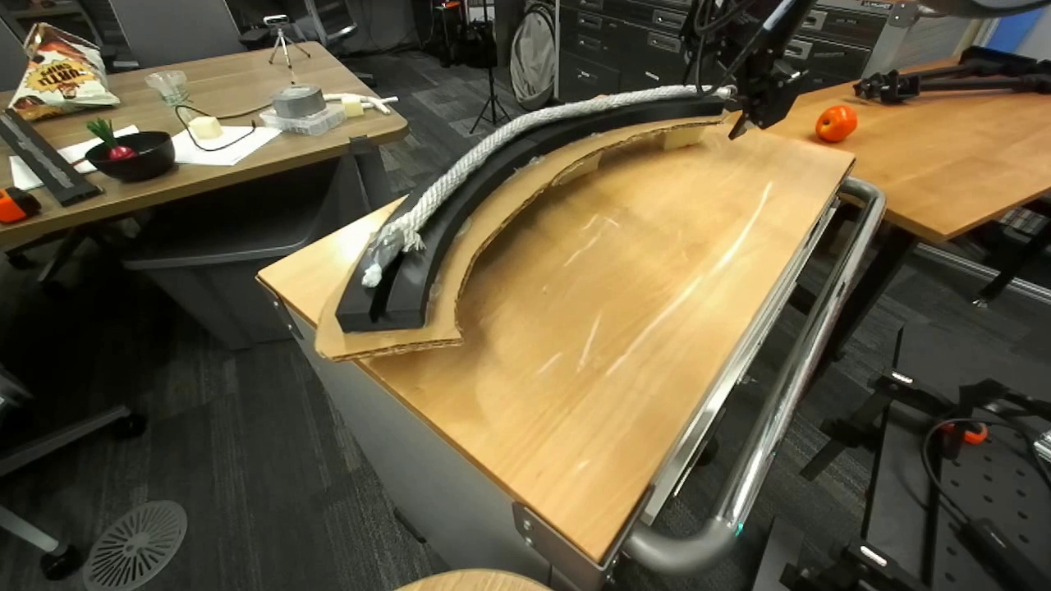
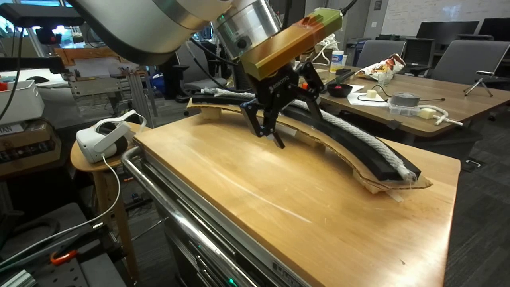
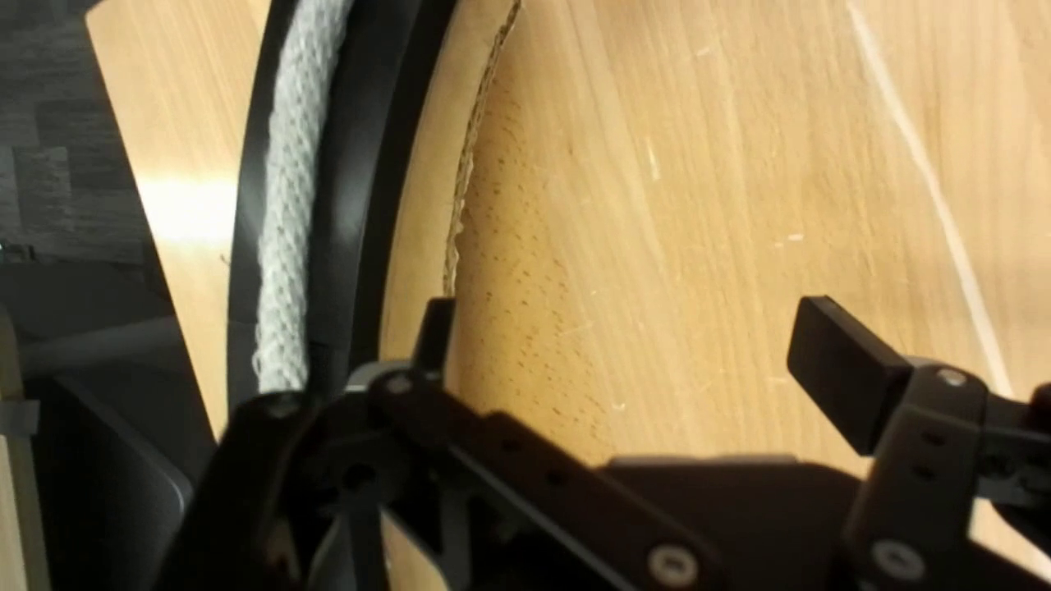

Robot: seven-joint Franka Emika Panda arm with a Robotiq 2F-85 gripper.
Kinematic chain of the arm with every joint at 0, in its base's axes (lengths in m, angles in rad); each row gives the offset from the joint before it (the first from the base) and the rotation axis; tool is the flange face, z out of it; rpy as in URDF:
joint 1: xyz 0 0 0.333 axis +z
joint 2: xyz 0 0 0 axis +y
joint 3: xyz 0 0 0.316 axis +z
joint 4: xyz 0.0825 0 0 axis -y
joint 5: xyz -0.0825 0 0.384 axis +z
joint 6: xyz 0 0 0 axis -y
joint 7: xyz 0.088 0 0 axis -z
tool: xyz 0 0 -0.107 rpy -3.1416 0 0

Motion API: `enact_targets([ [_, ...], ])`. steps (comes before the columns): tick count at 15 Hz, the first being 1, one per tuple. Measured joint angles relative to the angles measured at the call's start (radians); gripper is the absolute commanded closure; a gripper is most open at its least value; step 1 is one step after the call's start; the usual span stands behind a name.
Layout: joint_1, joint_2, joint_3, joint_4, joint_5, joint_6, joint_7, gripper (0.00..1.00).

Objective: Put the rope along the center of the black object

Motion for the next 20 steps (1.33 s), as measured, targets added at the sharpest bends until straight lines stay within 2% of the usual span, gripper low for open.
enact_targets([
  [4,0.048,-0.043,0.006,-0.04,-0.014,0.035,-0.137,0.0],
  [7,0.117,-0.106,0.008,-0.046,0.067,0.036,-0.304,0.0],
  [9,0.183,-0.147,0.001,-0.04,0.195,0.037,-0.448,0.0],
  [11,0.284,-0.167,-0.027,-0.025,0.363,0.037,-0.595,0.0],
  [13,0.413,-0.161,-0.092,-0.006,0.534,0.037,-0.726,0.0],
  [15,0.494,-0.148,-0.144,0.005,0.61,0.036,-0.796,0.0],
  [17,0.506,-0.142,-0.157,0.008,0.613,0.036,-0.804,0.0],
  [20,0.432,-0.124,-0.096,0.003,0.604,-0.019,-0.81,0.0],
])
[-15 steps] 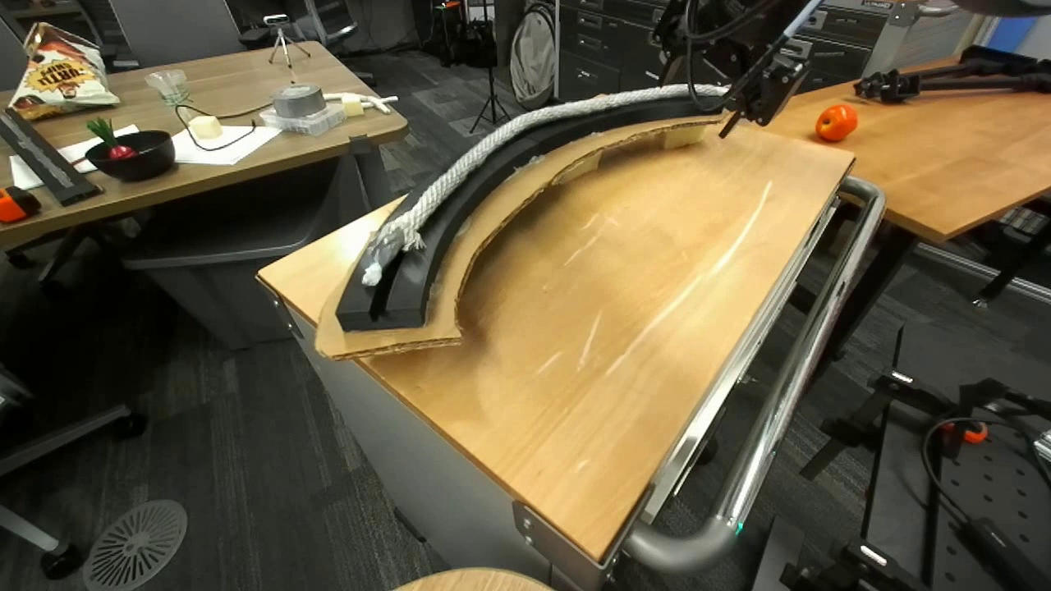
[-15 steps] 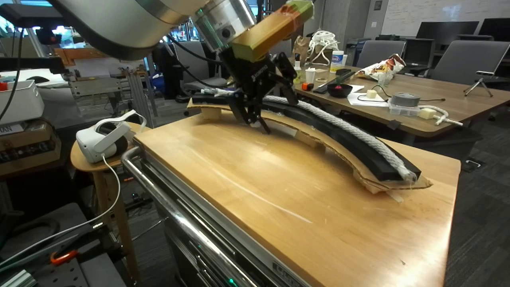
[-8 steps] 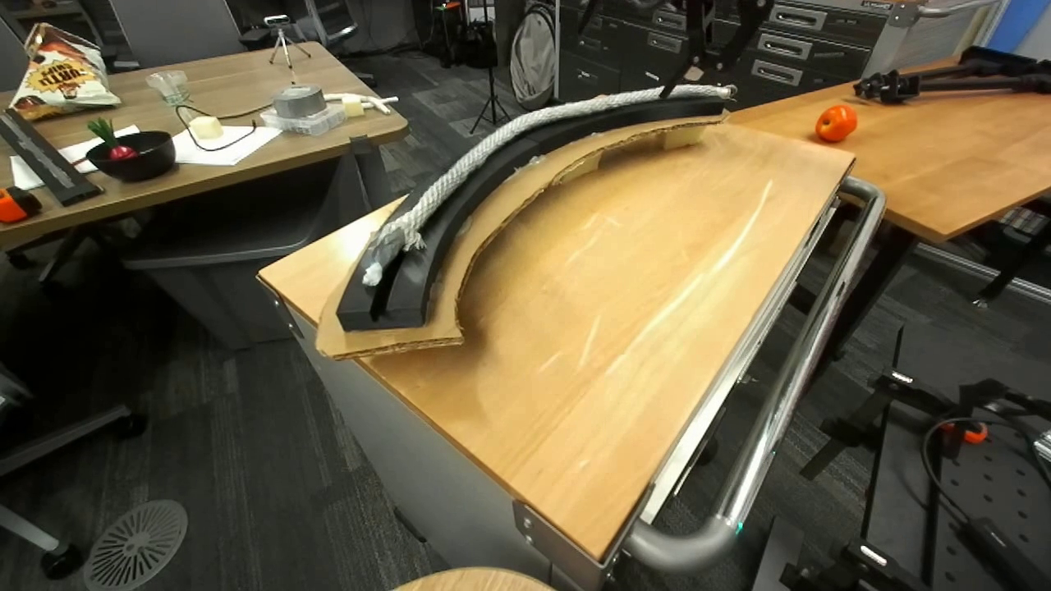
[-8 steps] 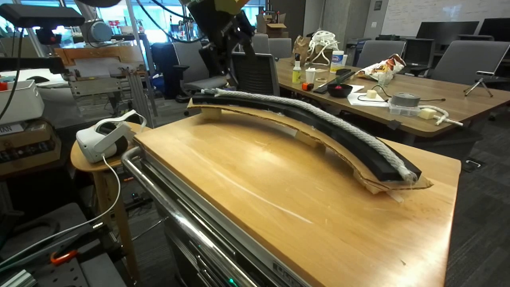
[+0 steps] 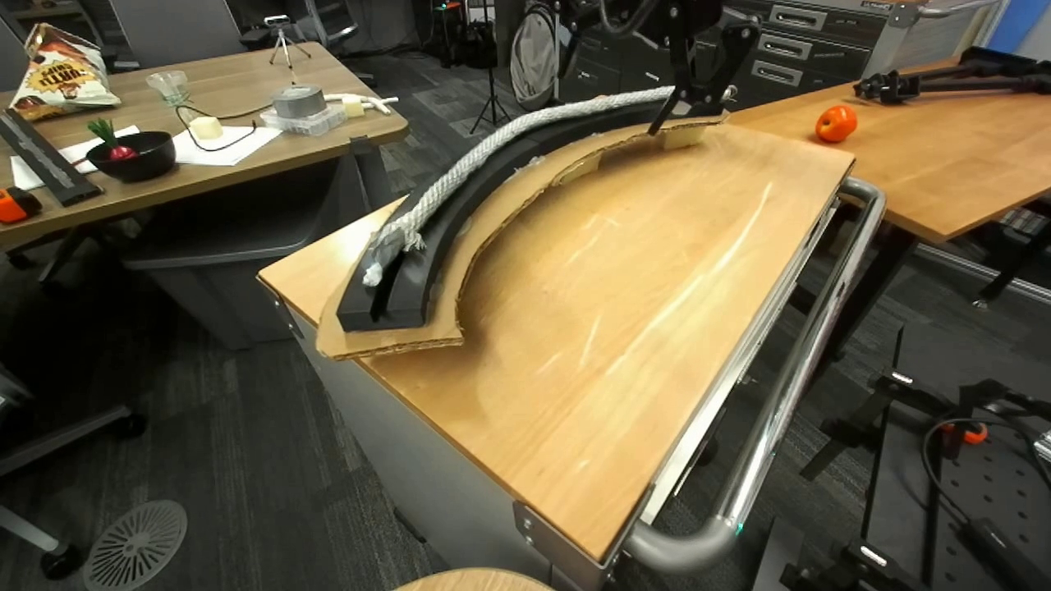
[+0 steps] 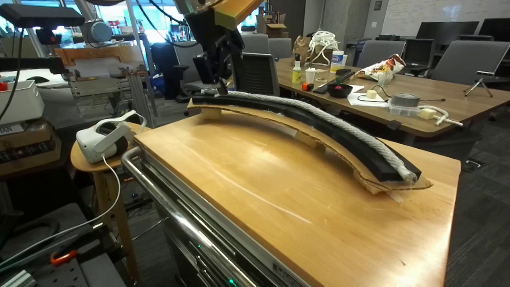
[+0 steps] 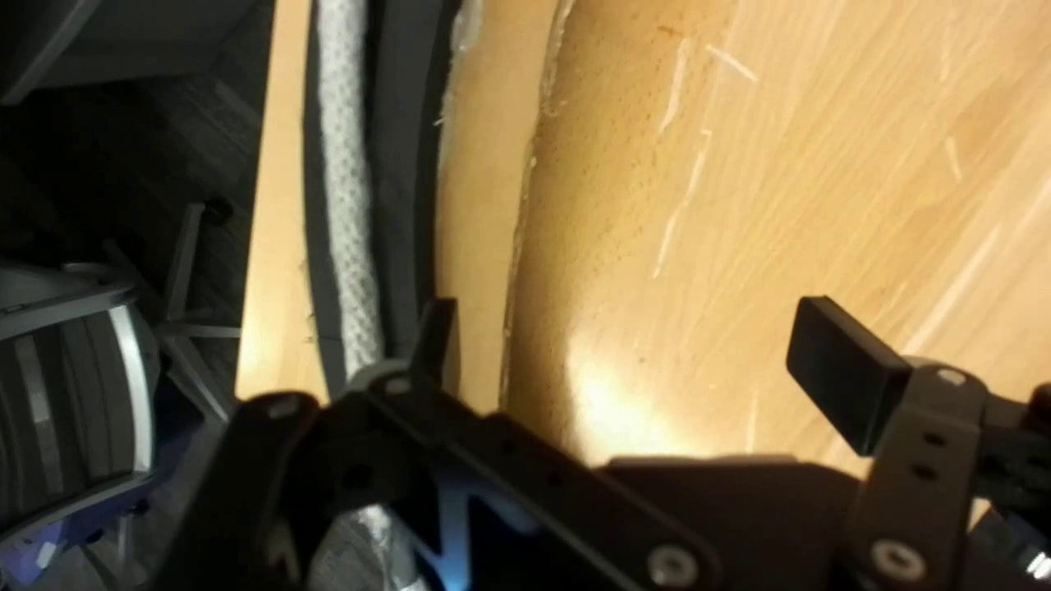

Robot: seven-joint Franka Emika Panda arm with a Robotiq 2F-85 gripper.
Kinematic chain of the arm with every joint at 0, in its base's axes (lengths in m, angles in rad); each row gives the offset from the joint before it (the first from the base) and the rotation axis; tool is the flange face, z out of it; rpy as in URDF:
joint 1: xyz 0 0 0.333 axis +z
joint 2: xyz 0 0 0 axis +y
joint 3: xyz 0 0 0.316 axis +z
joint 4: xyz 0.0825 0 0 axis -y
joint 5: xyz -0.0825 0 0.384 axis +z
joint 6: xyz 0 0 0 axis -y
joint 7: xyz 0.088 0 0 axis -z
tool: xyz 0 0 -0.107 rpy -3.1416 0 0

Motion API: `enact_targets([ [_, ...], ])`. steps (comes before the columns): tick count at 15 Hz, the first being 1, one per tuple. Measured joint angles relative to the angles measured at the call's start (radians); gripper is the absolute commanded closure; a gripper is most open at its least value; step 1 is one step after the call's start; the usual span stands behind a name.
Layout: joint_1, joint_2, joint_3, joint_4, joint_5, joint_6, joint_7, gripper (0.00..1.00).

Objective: Put the rope along the center of the black object

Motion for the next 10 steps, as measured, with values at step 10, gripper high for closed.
enact_targets([
  [10,-0.089,0.197,0.192,0.322,-0.039,-0.262,0.035,0.02],
])
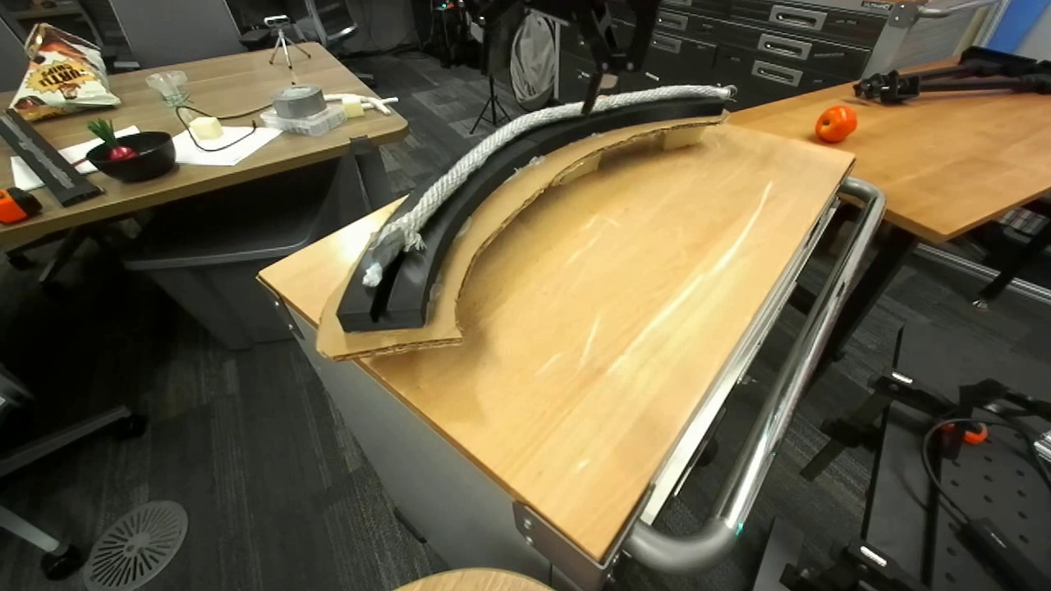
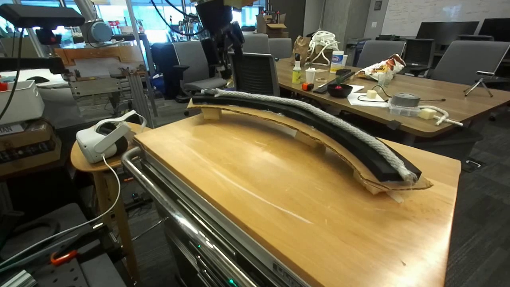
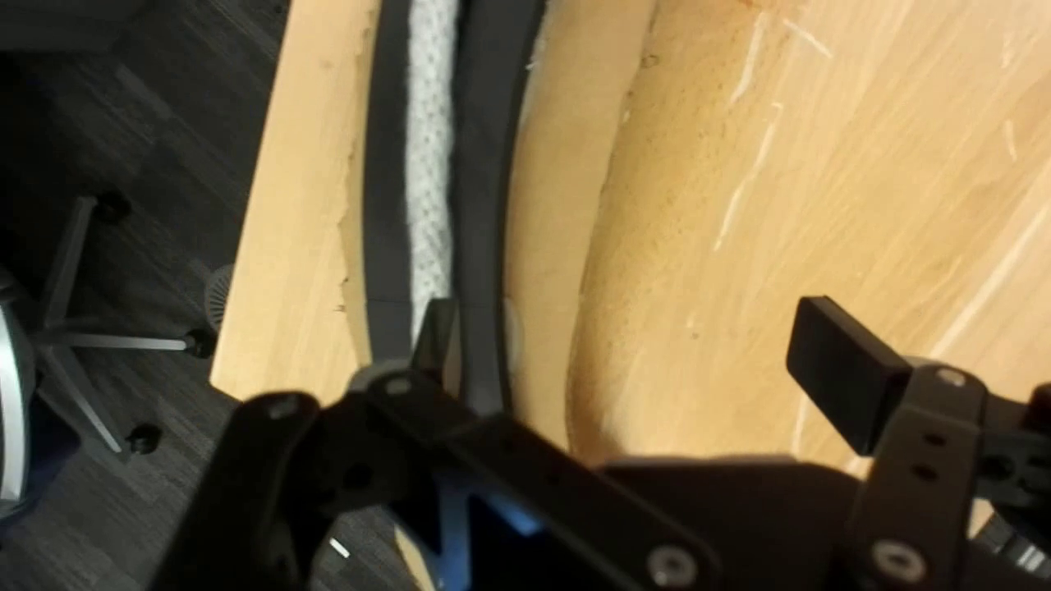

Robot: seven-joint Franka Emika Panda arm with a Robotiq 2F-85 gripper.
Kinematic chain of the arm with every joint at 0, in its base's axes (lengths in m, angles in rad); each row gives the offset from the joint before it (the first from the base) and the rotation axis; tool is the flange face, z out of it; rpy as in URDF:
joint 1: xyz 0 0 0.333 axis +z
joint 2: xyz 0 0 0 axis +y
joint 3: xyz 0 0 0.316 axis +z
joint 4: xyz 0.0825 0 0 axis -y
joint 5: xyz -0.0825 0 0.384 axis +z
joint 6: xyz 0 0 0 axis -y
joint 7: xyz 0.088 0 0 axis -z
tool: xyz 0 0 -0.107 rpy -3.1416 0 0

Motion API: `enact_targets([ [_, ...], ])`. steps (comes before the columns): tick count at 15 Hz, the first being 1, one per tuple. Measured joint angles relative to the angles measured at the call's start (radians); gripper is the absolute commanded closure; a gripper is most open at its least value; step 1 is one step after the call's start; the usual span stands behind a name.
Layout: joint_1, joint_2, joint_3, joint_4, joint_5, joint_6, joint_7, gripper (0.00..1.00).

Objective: Put the rope along the center of the black object

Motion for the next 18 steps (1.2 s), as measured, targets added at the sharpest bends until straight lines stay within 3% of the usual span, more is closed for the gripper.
enact_targets([
  [3,-0.005,0.086,0.037,0.105,-0.009,0.0,0.066,0.16],
  [4,-0.005,0.118,0.047,0.138,-0.009,-0.001,0.087,0.31],
  [12,-0.006,0.34,0.118,0.325,-0.002,-0.059,0.154,0.91],
  [13,-0.008,0.356,0.123,0.336,0.001,-0.064,0.154,0.83],
  [14,-0.009,0.369,0.128,0.346,0.004,-0.071,0.154,0.57],
  [16,-0.017,0.386,0.141,0.359,0.009,-0.087,0.153,0.57],
  [18,-0.024,0.39,0.151,0.369,0.012,-0.109,0.15,0.42],
])
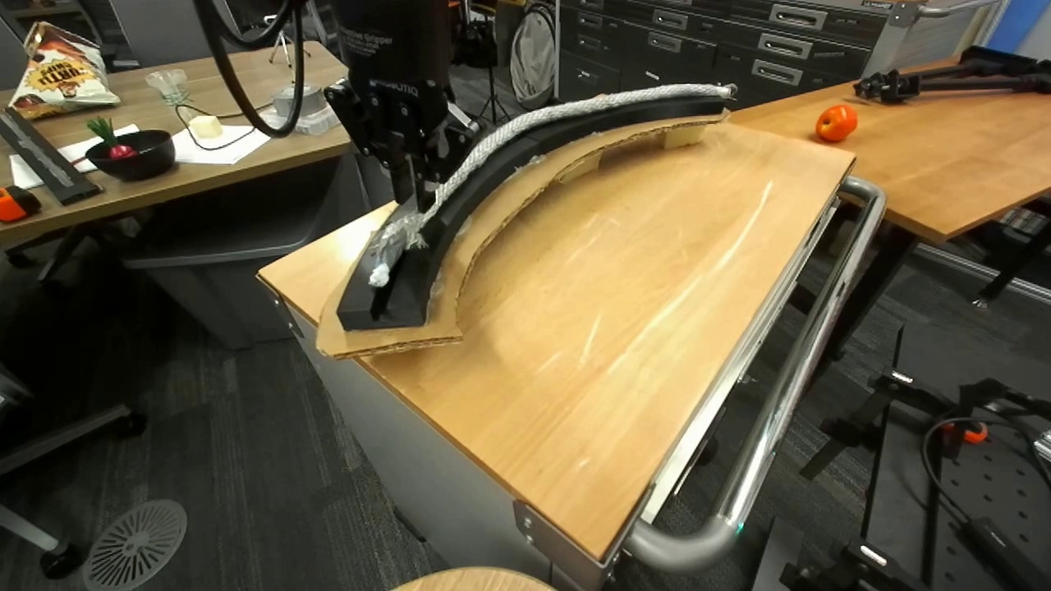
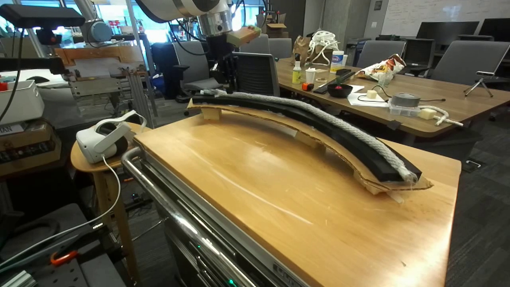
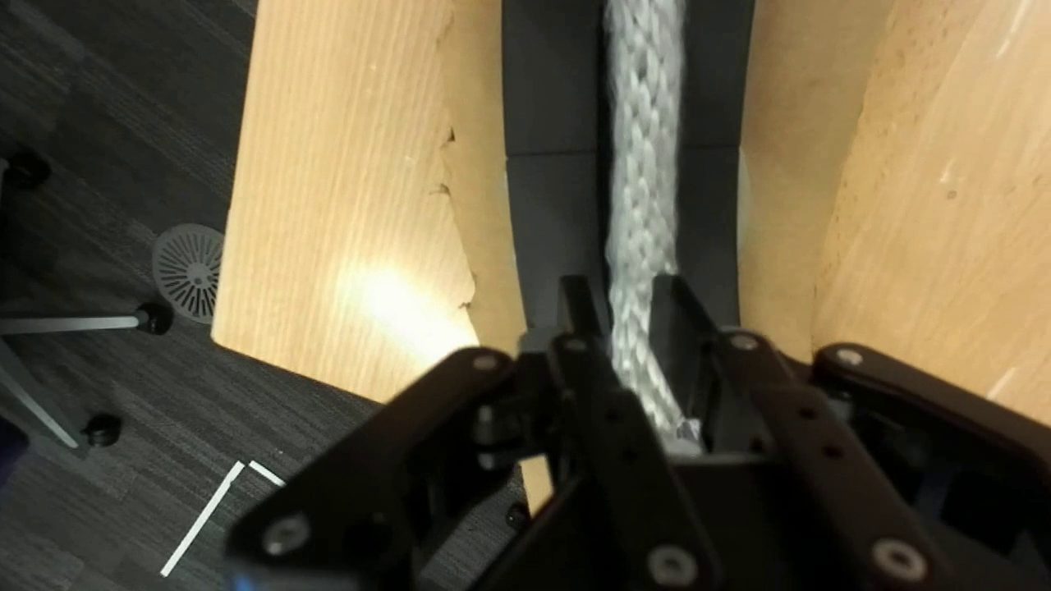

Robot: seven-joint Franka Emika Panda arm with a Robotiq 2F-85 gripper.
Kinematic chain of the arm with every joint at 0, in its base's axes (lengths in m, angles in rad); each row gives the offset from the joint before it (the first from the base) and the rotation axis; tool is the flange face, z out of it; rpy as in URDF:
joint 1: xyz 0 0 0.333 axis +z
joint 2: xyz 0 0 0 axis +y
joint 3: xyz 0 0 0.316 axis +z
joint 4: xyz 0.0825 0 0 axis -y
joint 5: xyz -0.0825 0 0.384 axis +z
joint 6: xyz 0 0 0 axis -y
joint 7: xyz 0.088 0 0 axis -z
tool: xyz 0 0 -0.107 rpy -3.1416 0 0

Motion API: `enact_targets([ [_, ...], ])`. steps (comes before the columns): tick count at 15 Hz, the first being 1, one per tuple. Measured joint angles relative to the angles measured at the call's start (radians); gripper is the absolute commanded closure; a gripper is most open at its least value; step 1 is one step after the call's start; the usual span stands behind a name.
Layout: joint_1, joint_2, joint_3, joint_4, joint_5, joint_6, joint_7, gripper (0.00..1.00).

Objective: Put the rope along the center of the black object

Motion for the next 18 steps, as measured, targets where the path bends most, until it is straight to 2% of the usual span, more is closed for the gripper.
enact_targets([
  [5,-0.008,-0.001,0.026,0.014,0.012,-0.044,-0.03,0.04],
  [6,-0.008,-0.001,0.031,0.018,0.012,-0.049,-0.035,0.04],
  [7,-0.008,-0.001,0.034,0.021,0.012,-0.054,-0.039,0.33],
  [9,-0.008,0.0,0.036,0.027,0.012,-0.071,-0.043,0.36],
  [15,-0.011,0.018,0.036,0.05,0.013,-0.107,-0.044,0.84],
  [17,-0.014,0.026,0.036,0.057,0.013,-0.109,-0.043,0.98],
  [18,-0.015,0.029,0.036,0.06,0.013,-0.109,-0.043,1.0],
])
